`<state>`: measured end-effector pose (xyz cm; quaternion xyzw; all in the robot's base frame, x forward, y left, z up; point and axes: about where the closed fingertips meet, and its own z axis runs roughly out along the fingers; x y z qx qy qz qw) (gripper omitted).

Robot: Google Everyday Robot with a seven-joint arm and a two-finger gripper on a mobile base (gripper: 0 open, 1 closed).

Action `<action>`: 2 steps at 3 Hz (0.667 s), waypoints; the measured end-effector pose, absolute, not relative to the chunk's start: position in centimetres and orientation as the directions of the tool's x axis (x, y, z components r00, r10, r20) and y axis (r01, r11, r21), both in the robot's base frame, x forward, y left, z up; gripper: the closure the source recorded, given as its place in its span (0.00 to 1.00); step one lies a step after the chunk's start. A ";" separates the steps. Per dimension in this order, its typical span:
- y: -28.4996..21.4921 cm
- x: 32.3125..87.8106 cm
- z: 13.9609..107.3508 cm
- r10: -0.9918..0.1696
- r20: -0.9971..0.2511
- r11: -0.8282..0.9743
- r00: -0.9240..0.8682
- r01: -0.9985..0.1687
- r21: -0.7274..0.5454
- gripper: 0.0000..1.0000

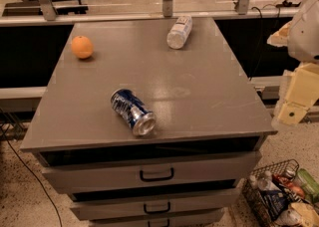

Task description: Pick pepsi can

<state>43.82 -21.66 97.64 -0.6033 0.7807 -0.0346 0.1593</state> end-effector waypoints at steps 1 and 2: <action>-21.7 43.8 97.6 -0.953 -0.207 0.270 -0.221 -0.931 -0.246 0.00; -20.8 44.1 96.9 -0.951 -0.213 0.270 -0.223 -0.935 -0.228 0.00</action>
Offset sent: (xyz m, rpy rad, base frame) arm 0.0093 0.0344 -0.0356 0.0417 0.0886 0.0097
